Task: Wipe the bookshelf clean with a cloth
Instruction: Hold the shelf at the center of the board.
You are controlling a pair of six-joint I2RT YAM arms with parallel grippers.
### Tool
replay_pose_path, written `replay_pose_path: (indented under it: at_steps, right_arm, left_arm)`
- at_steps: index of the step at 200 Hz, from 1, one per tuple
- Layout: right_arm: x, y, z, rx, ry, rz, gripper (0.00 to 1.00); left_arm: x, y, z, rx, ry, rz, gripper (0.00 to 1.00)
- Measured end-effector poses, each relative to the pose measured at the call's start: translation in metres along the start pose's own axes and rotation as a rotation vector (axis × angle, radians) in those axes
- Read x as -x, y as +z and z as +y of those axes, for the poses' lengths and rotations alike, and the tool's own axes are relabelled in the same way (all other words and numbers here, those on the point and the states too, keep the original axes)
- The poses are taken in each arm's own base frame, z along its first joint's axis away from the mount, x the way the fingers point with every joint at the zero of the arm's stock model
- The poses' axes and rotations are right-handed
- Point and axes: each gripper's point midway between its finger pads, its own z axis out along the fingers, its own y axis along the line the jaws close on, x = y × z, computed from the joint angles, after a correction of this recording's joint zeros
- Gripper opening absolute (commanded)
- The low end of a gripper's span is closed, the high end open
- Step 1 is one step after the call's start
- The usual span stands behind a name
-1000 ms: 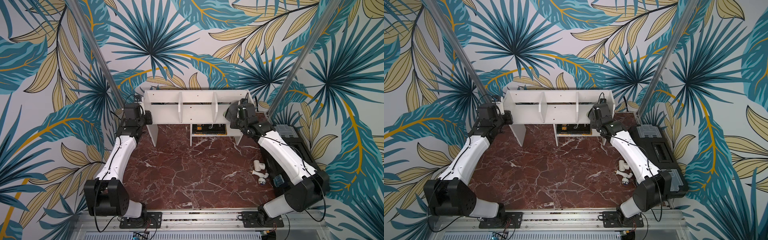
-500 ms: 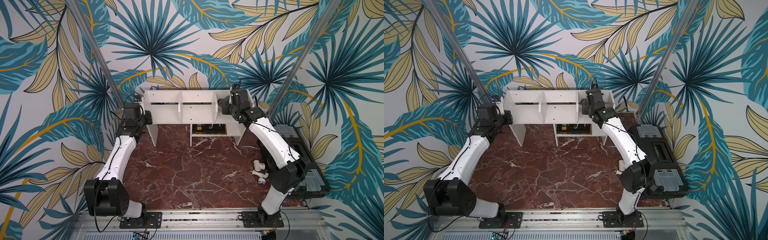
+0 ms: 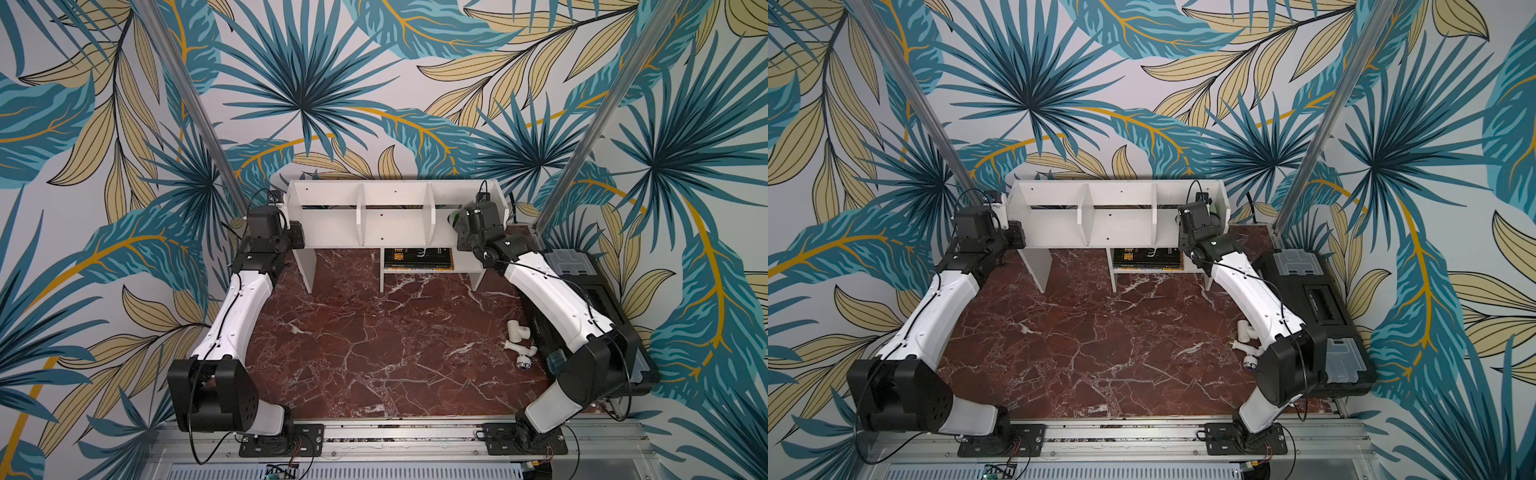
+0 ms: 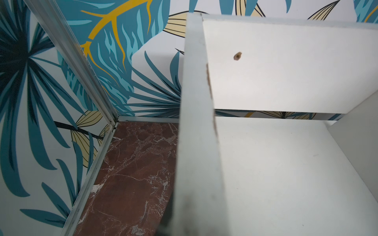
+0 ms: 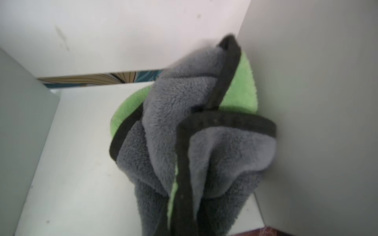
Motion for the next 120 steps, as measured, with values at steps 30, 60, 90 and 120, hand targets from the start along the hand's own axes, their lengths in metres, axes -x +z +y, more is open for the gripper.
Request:
replay_pose_path:
  at_steps: [30,60,90,120]
  right_arm:
    - [-0.006,-0.013,0.027,0.151,0.036,-0.007,0.00]
    - [-0.015,-0.029,0.037,0.167,-0.011,-0.002,0.00]
    - [0.000,-0.024,0.008,0.018,-0.063,0.016,0.00]
    - [0.031,-0.005,-0.004,-0.060,-0.054,0.002,0.00]
  left_arm:
    - [0.000,0.000,0.000,0.000,0.000,0.000,0.00]
    - [0.000,0.000,0.001,0.000,0.000,0.000,0.00]
    - [0.000,0.001,0.001,-0.001,-0.001,0.001,0.00]
    - [0.000,0.001,0.001,-0.001,0.000,0.000,0.00]
